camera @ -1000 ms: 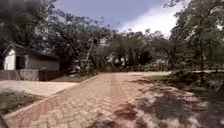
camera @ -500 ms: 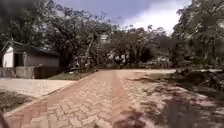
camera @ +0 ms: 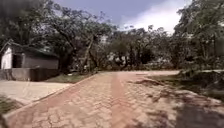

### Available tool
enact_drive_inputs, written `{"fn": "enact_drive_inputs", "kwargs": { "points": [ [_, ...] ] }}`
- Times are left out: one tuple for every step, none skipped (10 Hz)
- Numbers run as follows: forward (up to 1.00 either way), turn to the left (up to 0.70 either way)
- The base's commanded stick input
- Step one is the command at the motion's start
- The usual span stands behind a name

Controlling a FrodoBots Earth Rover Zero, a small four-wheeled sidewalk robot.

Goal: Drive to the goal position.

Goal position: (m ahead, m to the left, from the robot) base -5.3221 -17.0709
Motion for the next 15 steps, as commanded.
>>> {"fn": "enact_drive_inputs", "kwargs": {
  "points": [
    [0.70, 0.00],
    [0.70, 0.00],
    [0.70, 0.00],
    [0.70, 0.00],
    [0.70, 0.00],
    [0.70, 0.00],
    [0.70, 0.00],
    [0.70, 0.00],
    [0.70, 0.00],
    [0.70, 0.00],
    [0.70, 0.00],
    [0.70, 0.00],
    [0.70, -0.14],
    [0.70, -0.32],
    [0.70, -0.35]
  ]
}}
